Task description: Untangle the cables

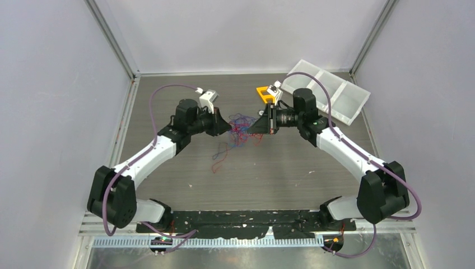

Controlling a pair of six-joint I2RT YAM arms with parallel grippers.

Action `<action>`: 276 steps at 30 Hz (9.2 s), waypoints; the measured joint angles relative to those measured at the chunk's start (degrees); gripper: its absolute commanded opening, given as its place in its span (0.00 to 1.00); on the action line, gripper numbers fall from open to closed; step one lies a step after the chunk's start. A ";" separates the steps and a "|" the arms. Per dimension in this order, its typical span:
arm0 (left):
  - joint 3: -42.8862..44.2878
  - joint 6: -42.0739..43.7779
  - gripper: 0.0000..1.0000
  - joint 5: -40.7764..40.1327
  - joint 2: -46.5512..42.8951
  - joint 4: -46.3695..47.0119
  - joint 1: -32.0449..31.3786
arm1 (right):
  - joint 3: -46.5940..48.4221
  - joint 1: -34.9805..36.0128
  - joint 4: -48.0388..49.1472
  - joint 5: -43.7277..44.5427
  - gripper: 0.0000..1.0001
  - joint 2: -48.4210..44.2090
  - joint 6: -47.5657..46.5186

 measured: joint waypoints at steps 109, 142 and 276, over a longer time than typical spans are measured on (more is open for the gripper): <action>17.05 27.34 0.00 -1.07 11.65 -41.79 12.83 | 69.79 -31.85 -14.64 28.15 0.05 50.40 -31.52; 15.56 22.18 0.00 10.43 9.03 -38.42 12.74 | 55.23 -29.99 -32.02 17.03 0.84 38.60 -38.32; 10.27 -1.79 0.00 44.94 24.35 -30.97 22.12 | 13.90 14.53 -14.73 21.42 0.55 32.89 -68.26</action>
